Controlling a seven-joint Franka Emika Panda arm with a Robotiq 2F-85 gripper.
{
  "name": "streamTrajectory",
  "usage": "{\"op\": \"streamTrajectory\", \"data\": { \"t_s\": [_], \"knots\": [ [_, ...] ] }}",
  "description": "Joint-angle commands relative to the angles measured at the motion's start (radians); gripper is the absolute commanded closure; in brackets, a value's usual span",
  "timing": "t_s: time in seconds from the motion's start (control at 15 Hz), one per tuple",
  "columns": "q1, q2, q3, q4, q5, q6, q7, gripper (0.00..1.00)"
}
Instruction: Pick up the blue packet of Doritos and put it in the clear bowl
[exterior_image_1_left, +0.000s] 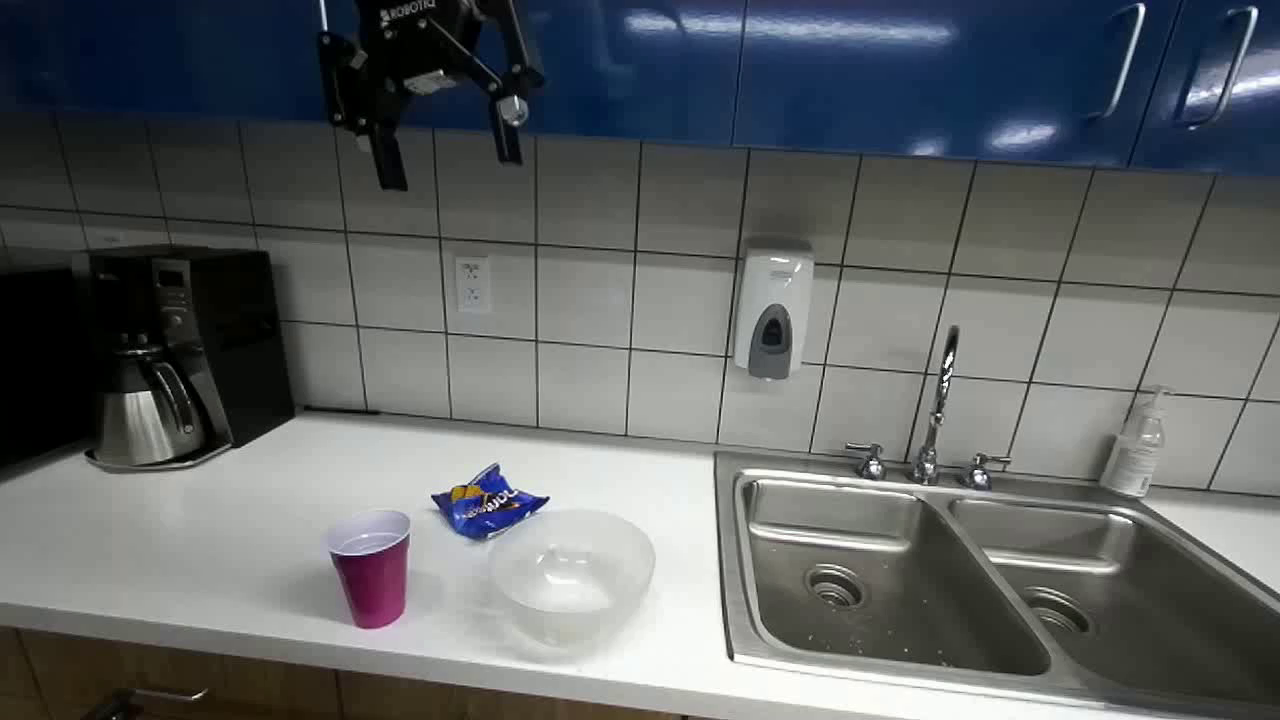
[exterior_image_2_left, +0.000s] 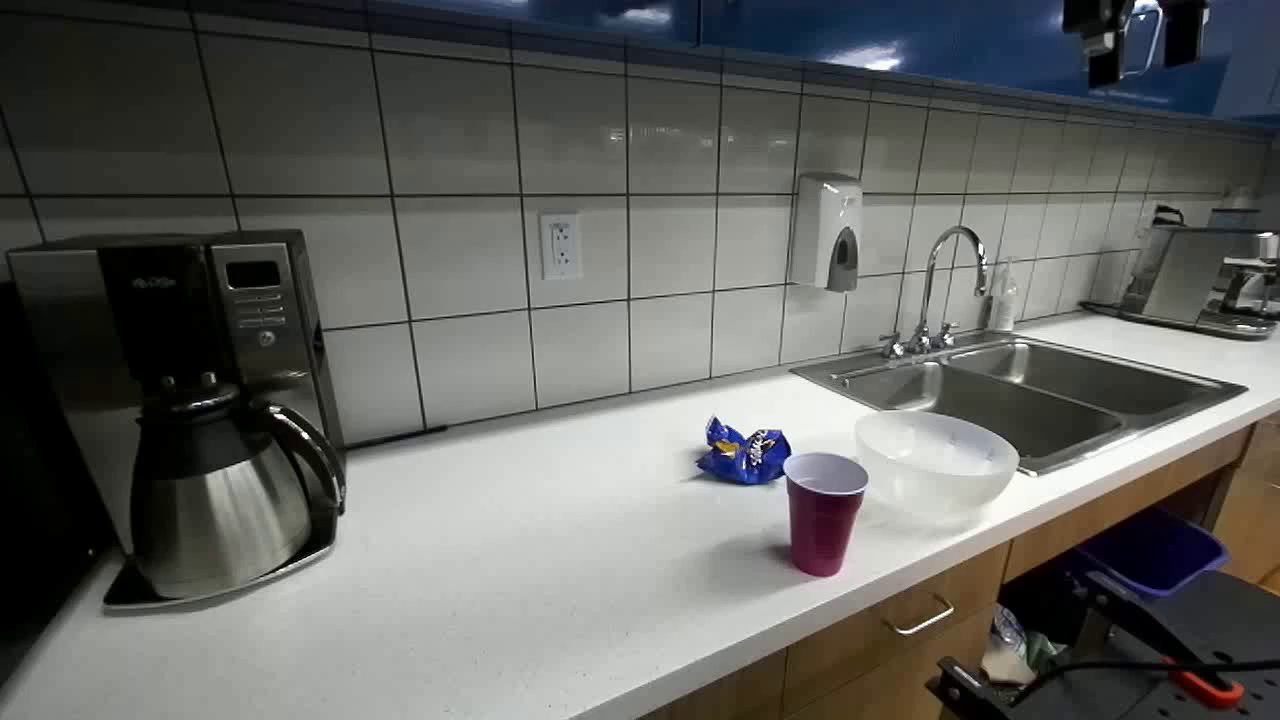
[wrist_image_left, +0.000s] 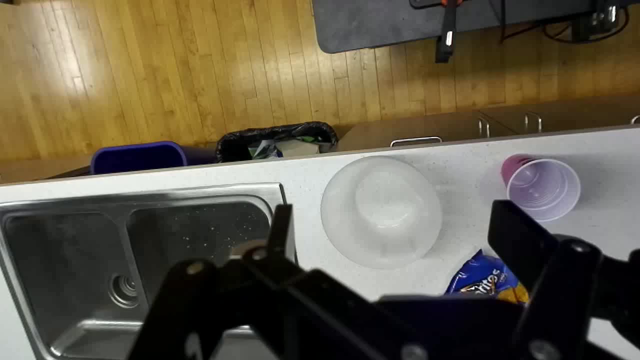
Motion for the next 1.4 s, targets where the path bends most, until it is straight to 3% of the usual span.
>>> {"op": "streamTrajectory", "data": {
  "t_s": [0.0,0.53,0.93,1.33],
  "knots": [
    [0.02,0.0,-0.013,0.003,-0.008,-0.006,0.008,0.0],
    [0.02,0.0,-0.013,0.003,-0.008,-0.006,0.008,0.0],
    [0.037,0.02,0.045,-0.185,-0.064,0.03,0.111,0.0],
    [0.046,0.148,0.071,-0.252,-0.043,0.144,0.272,0.0]
  ]
}}
